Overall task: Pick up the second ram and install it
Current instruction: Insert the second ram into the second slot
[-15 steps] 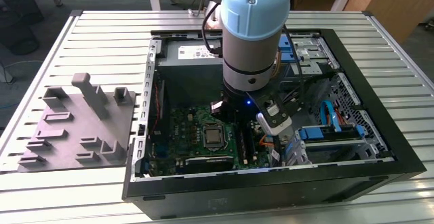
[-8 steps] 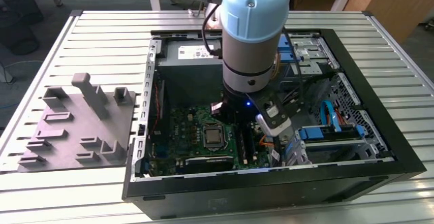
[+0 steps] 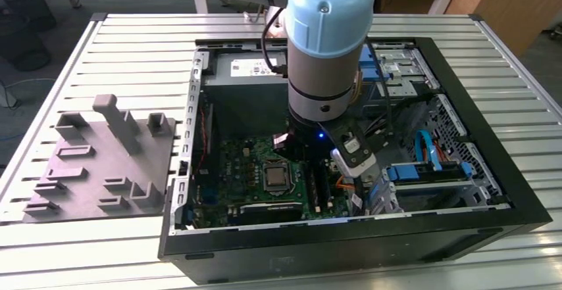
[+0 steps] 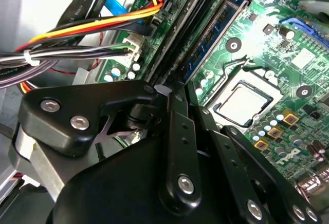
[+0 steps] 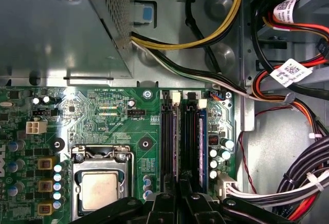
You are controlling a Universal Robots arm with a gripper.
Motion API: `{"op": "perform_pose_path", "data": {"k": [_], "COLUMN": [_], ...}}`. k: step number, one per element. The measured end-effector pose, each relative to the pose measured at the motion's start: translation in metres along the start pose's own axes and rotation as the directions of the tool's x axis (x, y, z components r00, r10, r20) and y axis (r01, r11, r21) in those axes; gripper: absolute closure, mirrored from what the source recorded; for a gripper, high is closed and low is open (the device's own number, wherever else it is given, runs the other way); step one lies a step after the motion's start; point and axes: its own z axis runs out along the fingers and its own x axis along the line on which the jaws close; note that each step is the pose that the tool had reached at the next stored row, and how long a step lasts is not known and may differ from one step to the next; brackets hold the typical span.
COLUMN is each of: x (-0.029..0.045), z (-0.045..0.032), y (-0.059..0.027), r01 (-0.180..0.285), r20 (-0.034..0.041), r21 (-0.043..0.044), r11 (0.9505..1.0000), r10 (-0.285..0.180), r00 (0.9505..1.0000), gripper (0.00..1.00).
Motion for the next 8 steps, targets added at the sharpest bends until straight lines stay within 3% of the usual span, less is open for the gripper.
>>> {"op": "perform_pose_path", "data": {"k": [8], "x": [0.0000], "z": [-0.0003], "y": [0.0000], "r01": [0.000], "r20": [0.0000], "r21": [0.0003], "r11": [1.0000], "r10": [0.000], "r00": [1.0000], "gripper": [0.79]}}
